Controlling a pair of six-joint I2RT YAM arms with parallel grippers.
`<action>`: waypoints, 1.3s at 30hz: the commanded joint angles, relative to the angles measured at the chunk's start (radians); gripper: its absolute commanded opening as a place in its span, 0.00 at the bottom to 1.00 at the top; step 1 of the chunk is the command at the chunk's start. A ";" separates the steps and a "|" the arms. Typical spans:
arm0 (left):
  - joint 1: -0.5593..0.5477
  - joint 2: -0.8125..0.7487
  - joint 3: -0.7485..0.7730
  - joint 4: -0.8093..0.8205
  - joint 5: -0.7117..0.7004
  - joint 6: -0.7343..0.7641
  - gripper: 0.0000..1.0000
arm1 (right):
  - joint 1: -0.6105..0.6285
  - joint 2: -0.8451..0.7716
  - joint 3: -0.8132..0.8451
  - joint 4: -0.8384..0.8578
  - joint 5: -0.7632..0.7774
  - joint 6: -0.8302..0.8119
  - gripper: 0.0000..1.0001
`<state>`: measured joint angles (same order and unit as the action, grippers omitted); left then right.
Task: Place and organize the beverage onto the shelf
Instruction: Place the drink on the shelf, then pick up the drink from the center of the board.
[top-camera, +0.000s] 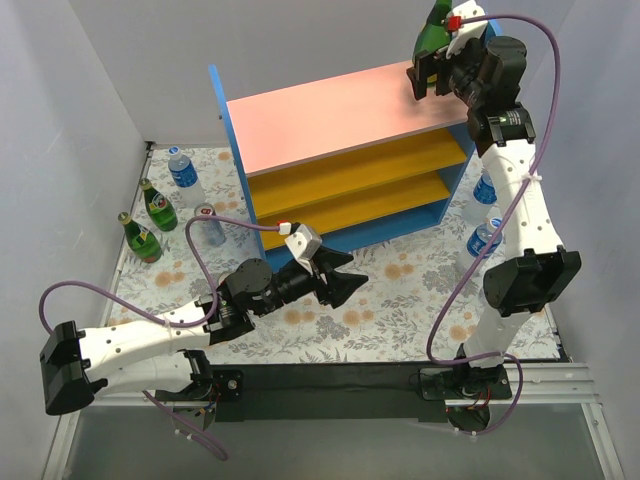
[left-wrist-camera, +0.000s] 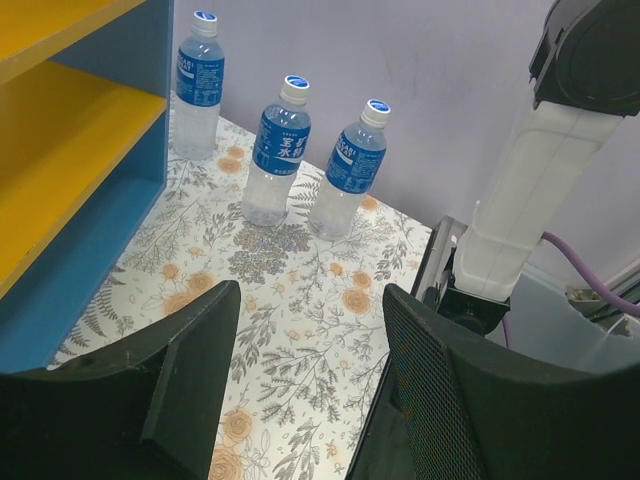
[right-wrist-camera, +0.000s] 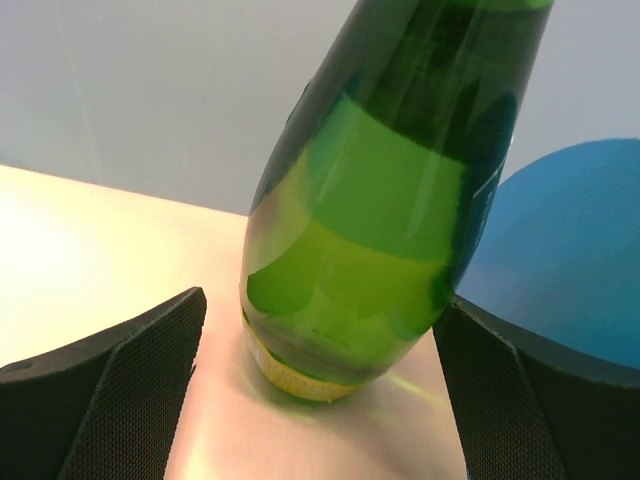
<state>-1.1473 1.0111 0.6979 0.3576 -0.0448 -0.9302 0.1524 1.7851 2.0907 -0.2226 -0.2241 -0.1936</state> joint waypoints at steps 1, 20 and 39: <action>-0.003 -0.028 -0.008 -0.014 -0.001 -0.004 0.58 | -0.031 -0.065 -0.020 -0.006 0.068 -0.015 0.98; -0.003 -0.069 0.021 -0.103 0.029 0.011 0.59 | -0.031 -0.257 -0.175 -0.011 0.071 -0.027 0.98; -0.003 -0.219 0.386 -0.814 0.172 0.087 0.73 | -0.031 -0.776 -0.673 -0.246 -0.504 -0.257 0.98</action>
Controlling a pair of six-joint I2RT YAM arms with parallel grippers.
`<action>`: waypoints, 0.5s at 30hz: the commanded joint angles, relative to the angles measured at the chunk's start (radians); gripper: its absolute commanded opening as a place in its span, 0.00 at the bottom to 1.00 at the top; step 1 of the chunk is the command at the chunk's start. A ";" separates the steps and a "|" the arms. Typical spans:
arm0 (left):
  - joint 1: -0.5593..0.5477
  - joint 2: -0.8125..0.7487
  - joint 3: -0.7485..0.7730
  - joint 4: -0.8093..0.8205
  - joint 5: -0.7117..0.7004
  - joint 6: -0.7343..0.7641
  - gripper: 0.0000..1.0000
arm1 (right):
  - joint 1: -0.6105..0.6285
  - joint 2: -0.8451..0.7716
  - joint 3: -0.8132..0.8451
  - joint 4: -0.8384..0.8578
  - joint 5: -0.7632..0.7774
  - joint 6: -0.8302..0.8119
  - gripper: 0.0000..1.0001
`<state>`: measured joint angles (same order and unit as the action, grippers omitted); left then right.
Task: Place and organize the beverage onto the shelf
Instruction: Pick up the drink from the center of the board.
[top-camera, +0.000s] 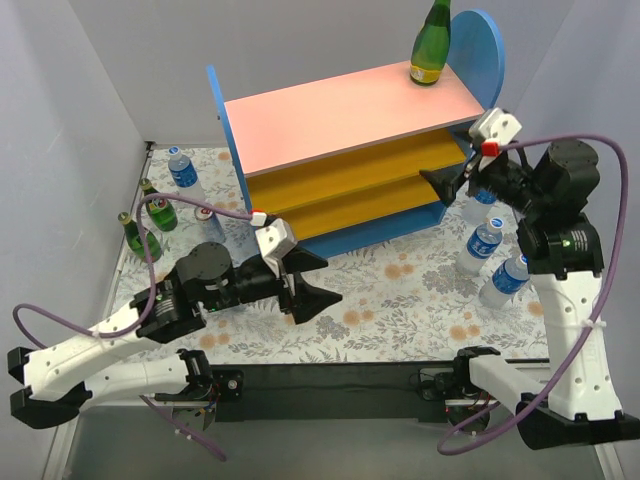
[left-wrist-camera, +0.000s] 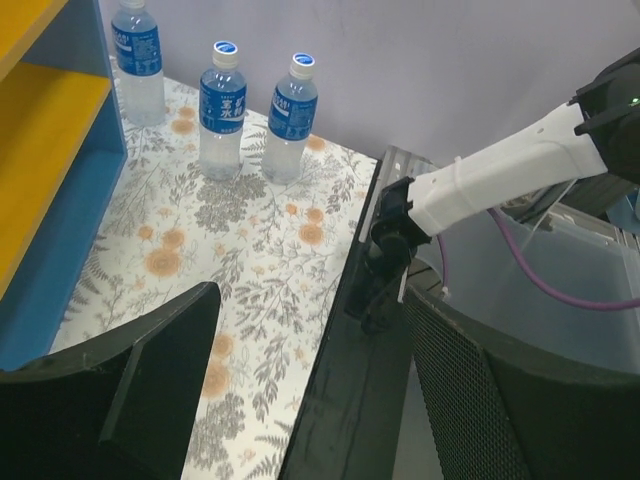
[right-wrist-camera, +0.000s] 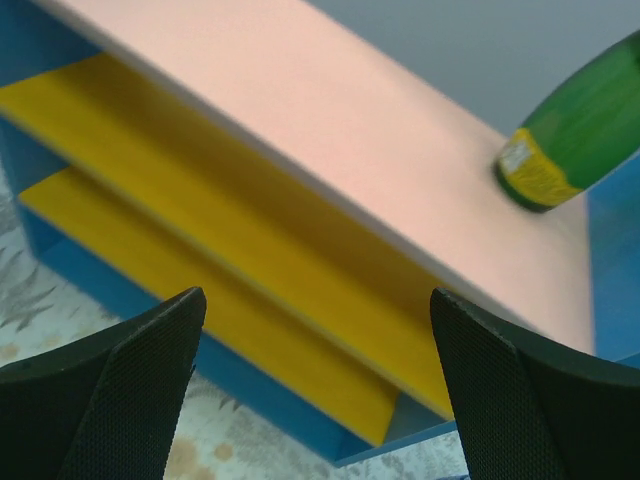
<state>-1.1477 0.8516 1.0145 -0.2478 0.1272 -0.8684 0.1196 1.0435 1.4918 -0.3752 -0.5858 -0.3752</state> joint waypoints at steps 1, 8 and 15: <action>-0.003 -0.078 0.082 -0.279 -0.021 0.016 0.73 | 0.002 -0.068 -0.096 -0.108 -0.161 -0.085 0.98; -0.003 -0.220 0.153 -0.484 -0.297 -0.061 0.72 | 0.002 -0.183 -0.281 -0.218 -0.194 -0.192 0.98; -0.003 -0.272 0.131 -0.614 -0.593 -0.127 0.74 | -0.001 -0.249 -0.429 -0.228 -0.201 -0.205 0.98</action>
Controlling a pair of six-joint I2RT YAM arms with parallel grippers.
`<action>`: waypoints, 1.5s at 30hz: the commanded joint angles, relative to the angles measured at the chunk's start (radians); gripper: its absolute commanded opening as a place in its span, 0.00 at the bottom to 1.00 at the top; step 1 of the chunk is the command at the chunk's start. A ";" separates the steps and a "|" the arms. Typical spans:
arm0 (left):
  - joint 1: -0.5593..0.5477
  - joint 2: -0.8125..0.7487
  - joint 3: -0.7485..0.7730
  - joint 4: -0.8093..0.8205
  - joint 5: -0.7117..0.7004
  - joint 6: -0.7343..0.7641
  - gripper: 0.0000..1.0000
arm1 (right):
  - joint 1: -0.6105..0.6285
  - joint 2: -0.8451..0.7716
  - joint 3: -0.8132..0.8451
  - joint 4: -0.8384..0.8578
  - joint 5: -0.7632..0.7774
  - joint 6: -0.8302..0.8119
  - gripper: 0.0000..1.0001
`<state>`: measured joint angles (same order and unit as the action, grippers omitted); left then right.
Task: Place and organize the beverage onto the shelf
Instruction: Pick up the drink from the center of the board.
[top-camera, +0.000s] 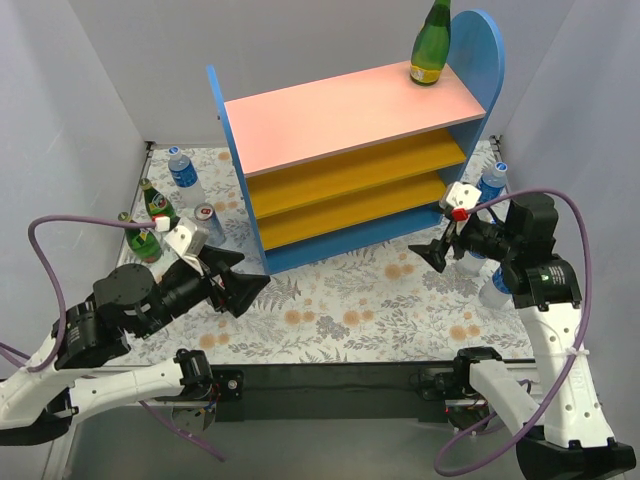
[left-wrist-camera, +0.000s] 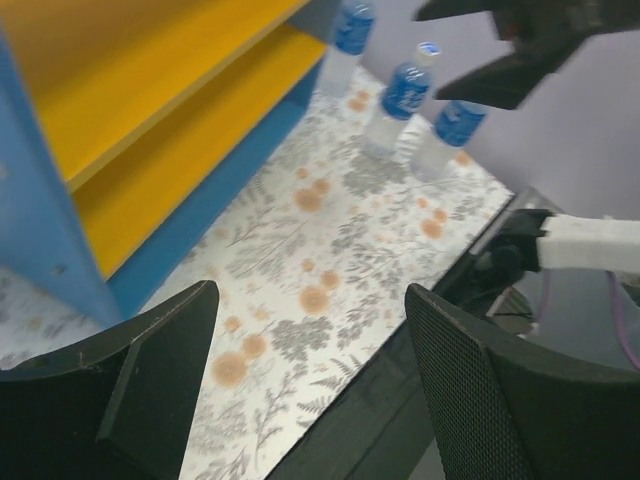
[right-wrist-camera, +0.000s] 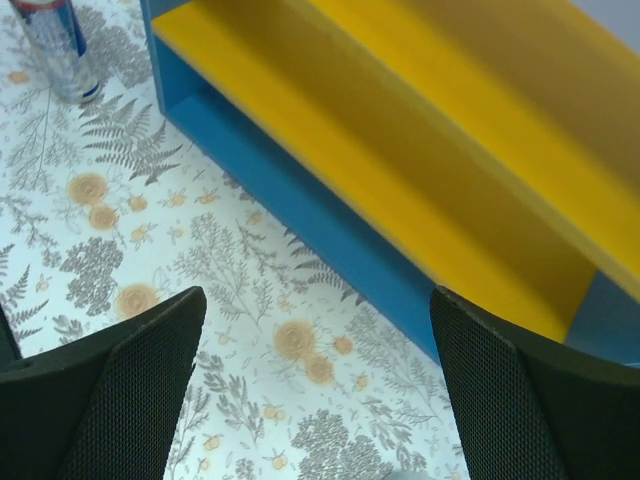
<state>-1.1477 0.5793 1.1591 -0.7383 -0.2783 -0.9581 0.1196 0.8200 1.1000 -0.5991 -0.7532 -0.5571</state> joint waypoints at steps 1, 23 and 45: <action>-0.003 -0.007 -0.027 -0.150 -0.238 -0.045 0.75 | -0.005 -0.038 -0.054 -0.002 -0.041 -0.029 0.98; -0.468 0.124 0.273 -0.656 -1.002 -0.466 0.71 | -0.081 -0.078 -0.305 0.085 -0.100 -0.030 0.98; -0.465 0.431 0.322 1.811 -0.998 1.919 0.71 | -0.109 -0.067 -0.319 0.101 -0.117 -0.018 0.98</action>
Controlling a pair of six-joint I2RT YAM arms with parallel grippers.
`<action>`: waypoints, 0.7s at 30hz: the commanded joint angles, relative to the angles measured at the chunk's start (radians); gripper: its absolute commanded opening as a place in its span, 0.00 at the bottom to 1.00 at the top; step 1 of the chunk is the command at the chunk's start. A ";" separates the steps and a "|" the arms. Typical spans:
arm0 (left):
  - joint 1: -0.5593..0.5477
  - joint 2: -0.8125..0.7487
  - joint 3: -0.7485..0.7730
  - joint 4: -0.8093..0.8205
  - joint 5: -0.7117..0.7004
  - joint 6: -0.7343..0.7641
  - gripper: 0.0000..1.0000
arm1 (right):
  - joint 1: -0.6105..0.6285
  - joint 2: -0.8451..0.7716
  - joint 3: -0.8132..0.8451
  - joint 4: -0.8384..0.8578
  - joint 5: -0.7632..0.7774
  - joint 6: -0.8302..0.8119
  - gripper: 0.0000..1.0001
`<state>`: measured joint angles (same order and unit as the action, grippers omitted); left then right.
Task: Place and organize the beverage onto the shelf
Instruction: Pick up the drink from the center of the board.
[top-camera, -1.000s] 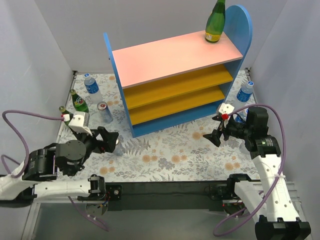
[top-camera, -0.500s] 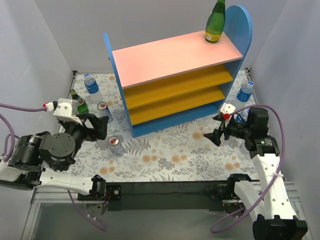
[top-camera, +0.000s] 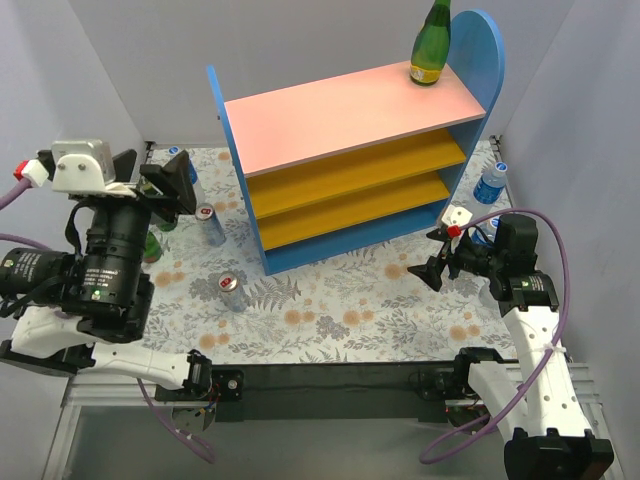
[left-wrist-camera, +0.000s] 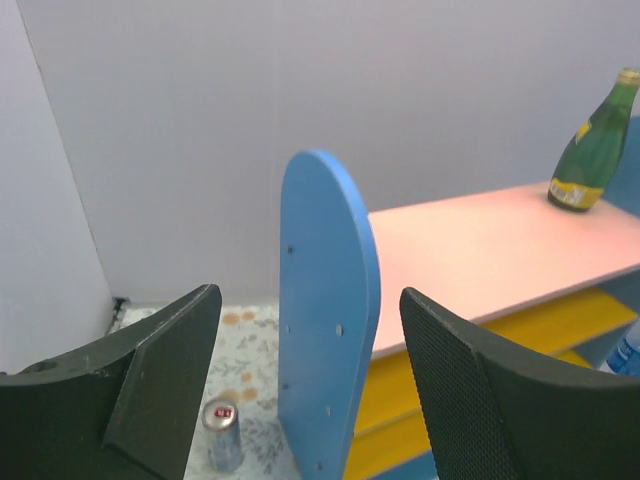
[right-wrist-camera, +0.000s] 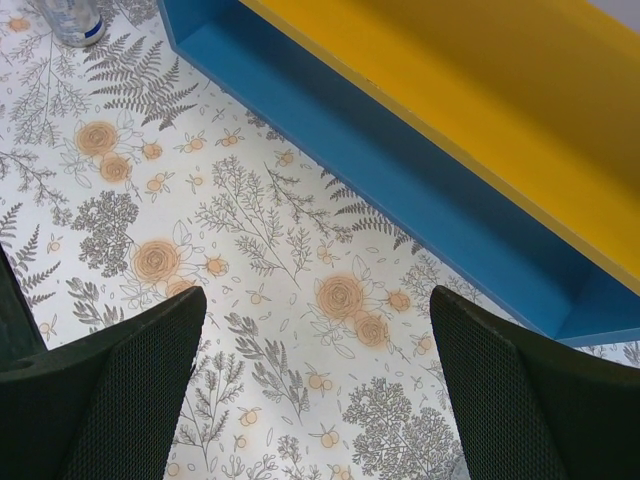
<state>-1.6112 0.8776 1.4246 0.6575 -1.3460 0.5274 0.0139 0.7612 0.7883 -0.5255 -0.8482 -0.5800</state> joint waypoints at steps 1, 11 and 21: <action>-0.001 0.199 0.080 0.444 0.099 0.488 0.71 | -0.003 -0.008 -0.012 0.027 -0.023 0.003 0.98; -0.001 0.388 0.386 0.245 0.382 0.270 0.75 | -0.003 -0.019 -0.008 0.032 -0.034 0.011 0.98; 0.078 0.662 0.841 -0.065 0.502 0.214 0.83 | -0.038 -0.026 -0.014 0.036 -0.057 0.022 0.98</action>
<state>-1.5791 1.4925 2.1948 0.7223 -0.9161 0.7650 -0.0109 0.7498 0.7868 -0.5205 -0.8742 -0.5739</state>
